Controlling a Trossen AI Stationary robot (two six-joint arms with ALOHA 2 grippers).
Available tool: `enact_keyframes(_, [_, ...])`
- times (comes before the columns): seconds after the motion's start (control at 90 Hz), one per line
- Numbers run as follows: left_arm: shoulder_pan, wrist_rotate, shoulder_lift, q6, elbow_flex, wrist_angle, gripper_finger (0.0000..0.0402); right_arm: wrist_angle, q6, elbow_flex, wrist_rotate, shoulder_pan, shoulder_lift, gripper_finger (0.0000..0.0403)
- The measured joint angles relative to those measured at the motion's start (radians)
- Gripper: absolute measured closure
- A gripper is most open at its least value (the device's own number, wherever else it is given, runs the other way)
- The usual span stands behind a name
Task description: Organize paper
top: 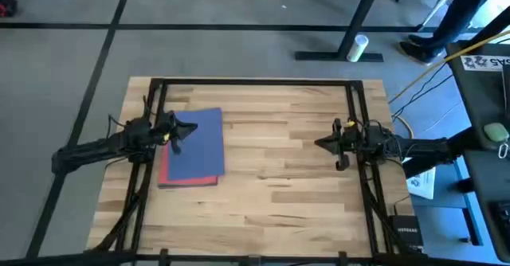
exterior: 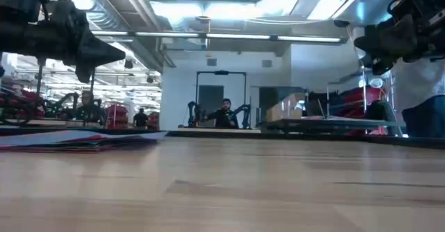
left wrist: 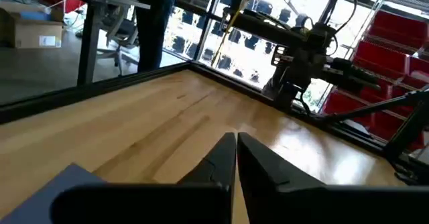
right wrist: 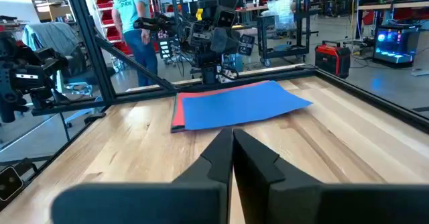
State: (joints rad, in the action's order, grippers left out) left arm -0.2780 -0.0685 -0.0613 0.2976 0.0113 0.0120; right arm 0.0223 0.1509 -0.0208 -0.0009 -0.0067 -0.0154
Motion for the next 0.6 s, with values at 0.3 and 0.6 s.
enact_keyframes(0.3, [-0.012,-0.022,0.000,-0.064,0.000,0.005,0.0402,0.000,0.000,0.000,0.000,0.000,0.000,0.0403])
enact_keyframes(0.6, [-0.013,-0.042,0.000,-0.227,0.000,0.208,0.0402,-0.008,-0.005,0.000,0.011,0.000,0.000,0.0403])
